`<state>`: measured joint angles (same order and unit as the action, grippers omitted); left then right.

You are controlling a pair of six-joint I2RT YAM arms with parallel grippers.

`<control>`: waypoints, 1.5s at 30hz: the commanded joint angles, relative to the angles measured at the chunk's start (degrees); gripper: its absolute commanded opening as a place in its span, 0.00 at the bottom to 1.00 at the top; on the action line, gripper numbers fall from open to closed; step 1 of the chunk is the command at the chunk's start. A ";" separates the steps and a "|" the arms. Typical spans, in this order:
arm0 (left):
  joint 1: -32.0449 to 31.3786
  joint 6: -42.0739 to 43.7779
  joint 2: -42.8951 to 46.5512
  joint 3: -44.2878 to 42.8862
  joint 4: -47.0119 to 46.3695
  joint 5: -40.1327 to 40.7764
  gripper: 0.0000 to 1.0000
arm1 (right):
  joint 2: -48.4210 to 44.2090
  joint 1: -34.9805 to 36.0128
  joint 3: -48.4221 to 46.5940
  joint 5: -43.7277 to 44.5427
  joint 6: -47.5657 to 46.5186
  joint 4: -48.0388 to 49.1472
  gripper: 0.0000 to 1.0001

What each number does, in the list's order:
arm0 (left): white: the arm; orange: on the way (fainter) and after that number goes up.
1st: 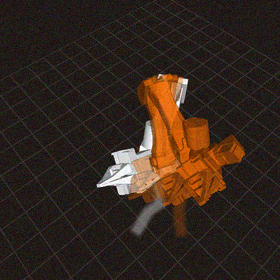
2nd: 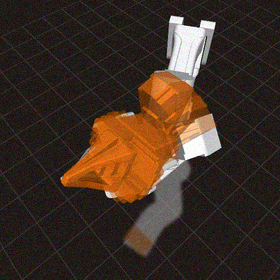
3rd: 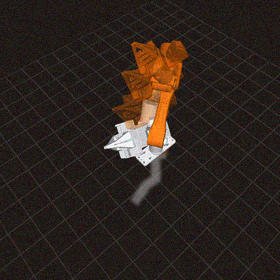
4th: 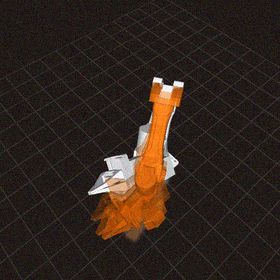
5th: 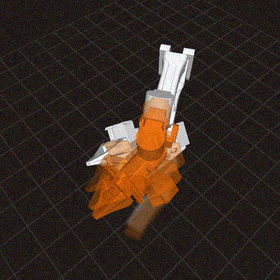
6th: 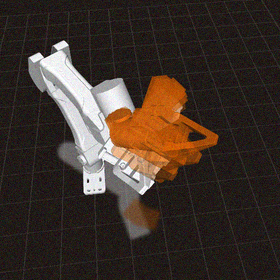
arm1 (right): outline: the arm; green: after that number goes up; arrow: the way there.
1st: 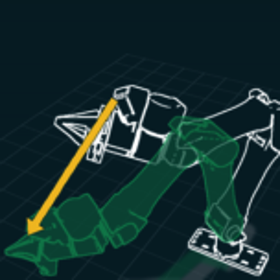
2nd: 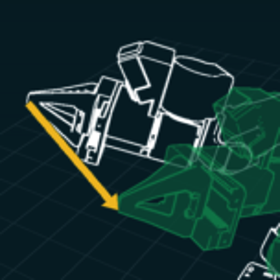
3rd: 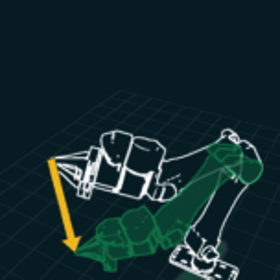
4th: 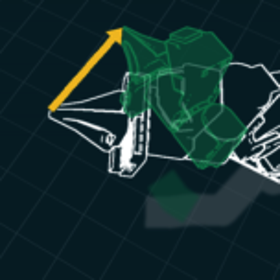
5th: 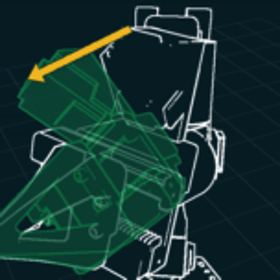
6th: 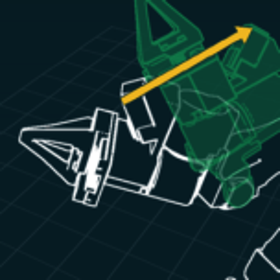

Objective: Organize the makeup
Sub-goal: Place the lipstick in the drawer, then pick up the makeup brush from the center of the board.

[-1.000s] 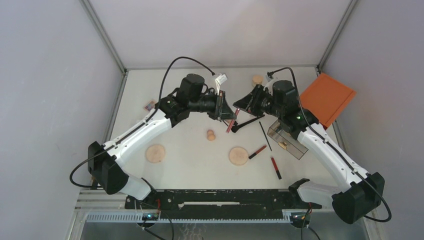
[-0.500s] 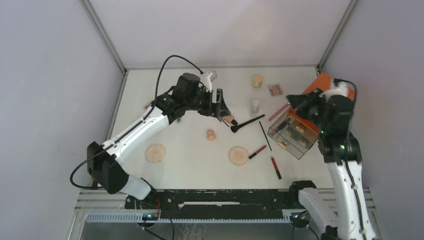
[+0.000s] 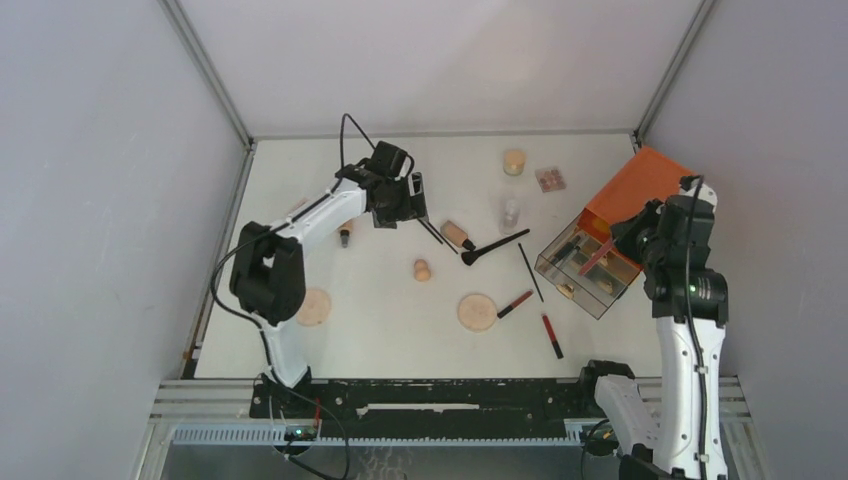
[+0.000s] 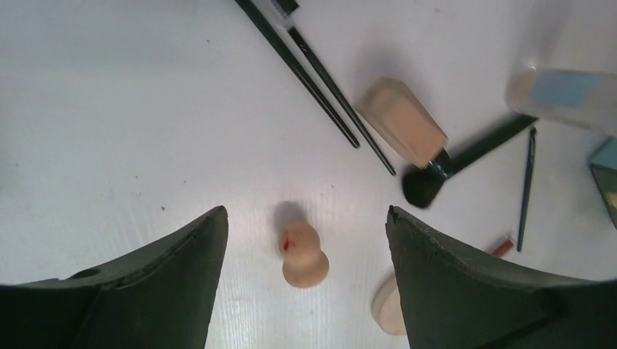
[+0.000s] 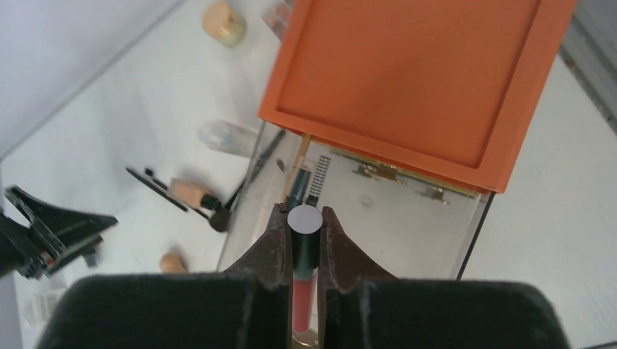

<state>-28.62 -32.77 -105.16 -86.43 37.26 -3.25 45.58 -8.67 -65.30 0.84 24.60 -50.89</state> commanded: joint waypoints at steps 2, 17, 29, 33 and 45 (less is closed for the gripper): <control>0.50 -3.68 -6.11 -8.53 2.34 4.03 0.83 | 3.70 -0.47 2.85 -4.87 -1.60 -0.49 0.11; 0.50 -12.12 -22.88 -26.41 11.15 13.36 0.63 | -1.40 -0.21 1.05 -4.39 -0.53 1.03 0.64; 0.06 -14.20 -27.83 -28.19 13.94 14.38 0.45 | -1.71 -0.26 1.01 -6.12 -0.13 1.64 0.63; -0.12 -14.55 -28.52 -27.39 13.99 14.52 0.44 | -1.65 -0.26 0.72 -6.20 -0.12 1.68 0.63; -3.29 -15.10 -20.55 -22.43 11.42 18.84 0.41 | -1.00 -0.25 0.61 -7.37 -0.07 2.74 0.62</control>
<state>-29.98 -46.65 -132.09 -109.82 50.33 12.49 44.82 -8.86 -62.35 -5.78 23.97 -51.44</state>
